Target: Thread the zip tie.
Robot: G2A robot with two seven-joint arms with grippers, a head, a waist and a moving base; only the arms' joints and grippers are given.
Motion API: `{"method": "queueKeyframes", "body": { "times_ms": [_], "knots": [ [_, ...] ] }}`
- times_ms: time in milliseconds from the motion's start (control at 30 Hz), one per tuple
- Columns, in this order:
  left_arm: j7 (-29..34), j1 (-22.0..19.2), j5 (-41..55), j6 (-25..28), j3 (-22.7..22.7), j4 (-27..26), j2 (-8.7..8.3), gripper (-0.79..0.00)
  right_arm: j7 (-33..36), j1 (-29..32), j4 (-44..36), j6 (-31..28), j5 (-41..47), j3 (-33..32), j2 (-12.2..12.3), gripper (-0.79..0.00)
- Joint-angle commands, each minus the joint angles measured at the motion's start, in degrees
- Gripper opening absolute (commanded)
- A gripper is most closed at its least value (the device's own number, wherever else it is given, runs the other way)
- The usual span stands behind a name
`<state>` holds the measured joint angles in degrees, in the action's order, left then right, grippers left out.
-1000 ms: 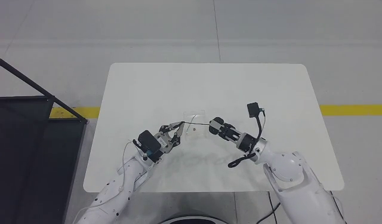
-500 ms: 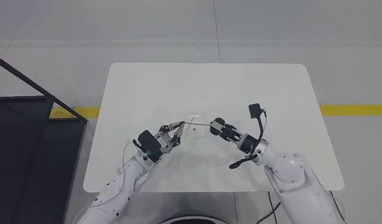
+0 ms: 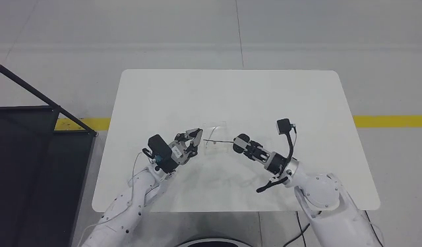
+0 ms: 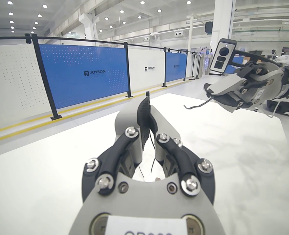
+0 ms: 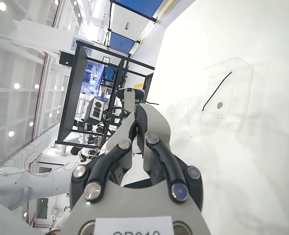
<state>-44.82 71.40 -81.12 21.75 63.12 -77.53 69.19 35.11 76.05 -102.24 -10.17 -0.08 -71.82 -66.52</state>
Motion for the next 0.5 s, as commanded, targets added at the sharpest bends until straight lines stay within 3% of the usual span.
{"method": "queueKeyframes", "body": {
  "times_ms": [0,333,467],
  "knots": [
    [0.24,-0.12,-0.32,-0.36,-0.24,0.35,0.10,-0.785,-0.40,-0.05,0.00,0.19,-0.09,0.16,-0.03,-0.785],
    [0.32,-0.72,-2.57,-2.66,-1.70,1.21,0.65,-0.785,-1.24,-1.20,0.70,1.73,0.22,0.85,-0.21,-0.785],
    [-0.07,-0.66,-2.82,-3.57,-1.83,1.32,0.77,-0.785,-3.27,-0.06,-0.14,-0.23,-1.95,0.75,-0.15,-0.785]
  ]
}}
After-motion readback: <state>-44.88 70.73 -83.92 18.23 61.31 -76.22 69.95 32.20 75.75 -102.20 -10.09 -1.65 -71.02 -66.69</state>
